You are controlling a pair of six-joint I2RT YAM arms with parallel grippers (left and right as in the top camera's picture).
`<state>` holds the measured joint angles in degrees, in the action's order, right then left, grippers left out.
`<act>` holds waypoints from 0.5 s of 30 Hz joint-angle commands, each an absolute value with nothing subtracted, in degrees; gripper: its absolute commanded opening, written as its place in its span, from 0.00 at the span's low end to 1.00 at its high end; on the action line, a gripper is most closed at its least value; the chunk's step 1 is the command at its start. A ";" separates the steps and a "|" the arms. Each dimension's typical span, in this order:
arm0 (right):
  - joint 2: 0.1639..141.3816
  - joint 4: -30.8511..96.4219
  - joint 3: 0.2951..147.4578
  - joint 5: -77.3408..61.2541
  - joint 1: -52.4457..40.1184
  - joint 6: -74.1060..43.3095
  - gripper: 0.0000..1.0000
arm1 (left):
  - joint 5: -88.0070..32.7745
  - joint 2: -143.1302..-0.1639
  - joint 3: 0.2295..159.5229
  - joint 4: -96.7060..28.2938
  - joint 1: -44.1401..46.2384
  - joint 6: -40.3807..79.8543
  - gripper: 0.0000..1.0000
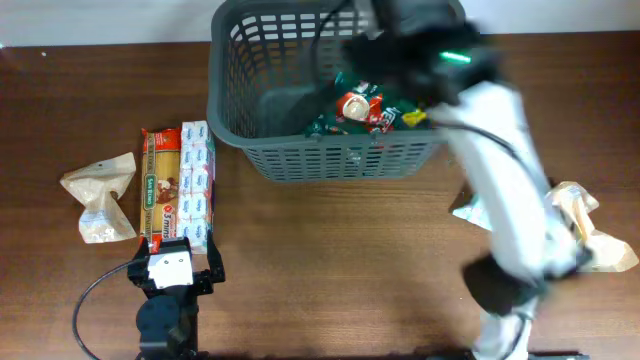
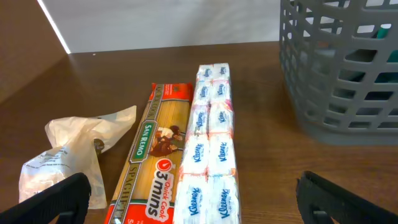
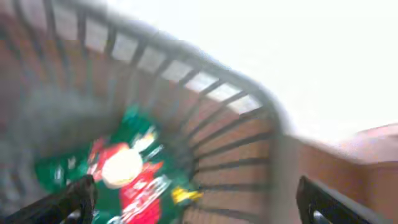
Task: Pack container
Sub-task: 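Carry the Nescafe bag over the basket and release it inside, then move the right gripper to the beige paper bag and grasp it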
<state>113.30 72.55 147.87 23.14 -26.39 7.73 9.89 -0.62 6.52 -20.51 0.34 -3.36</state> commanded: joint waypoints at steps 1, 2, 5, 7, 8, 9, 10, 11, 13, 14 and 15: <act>101.14 74.35 150.41 29.23 -19.14 8.78 0.99 | 10.31 -0.34 6.31 -20.56 0.43 -3.03 0.99; 99.15 74.48 149.32 29.17 -15.97 8.78 0.99 | 10.31 -0.34 6.31 -20.56 0.43 -3.03 0.99; 93.45 73.60 143.13 26.76 -3.53 8.10 0.99 | 10.31 -0.34 6.31 -20.56 0.43 -3.03 0.99; 89.95 70.98 135.46 21.47 6.96 8.10 0.99 | 10.31 -0.34 6.31 -20.56 0.43 -3.03 0.99; 88.51 69.06 130.47 17.63 12.49 8.10 0.99 | 10.31 -0.34 6.31 -20.56 0.43 -3.03 0.99; 87.72 67.51 126.67 14.68 15.99 8.08 0.99 | 10.31 -0.34 6.31 -20.56 0.43 -3.03 0.99; 86.91 64.60 120.66 10.50 21.04 8.03 0.99 | 10.31 -0.34 6.31 -20.56 0.43 -3.03 0.99; 86.70 61.63 114.98 7.88 24.88 7.20 0.99 | 10.31 -0.34 6.31 -20.56 0.43 -3.03 0.99; 87.13 56.86 104.66 4.49 30.11 6.39 0.99 | 10.31 -0.34 6.31 -20.56 0.43 -3.03 0.99; 87.83 54.22 97.91 3.44 32.51 6.59 0.99 | 10.31 -0.34 6.31 -20.56 0.43 -3.03 0.99; 88.44 52.53 93.60 3.07 33.63 7.14 0.99 | 10.31 -0.34 6.31 -20.56 0.43 -3.03 0.99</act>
<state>85.01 54.46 106.76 11.33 28.86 7.44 9.91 -0.62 6.52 -20.51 0.34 -3.36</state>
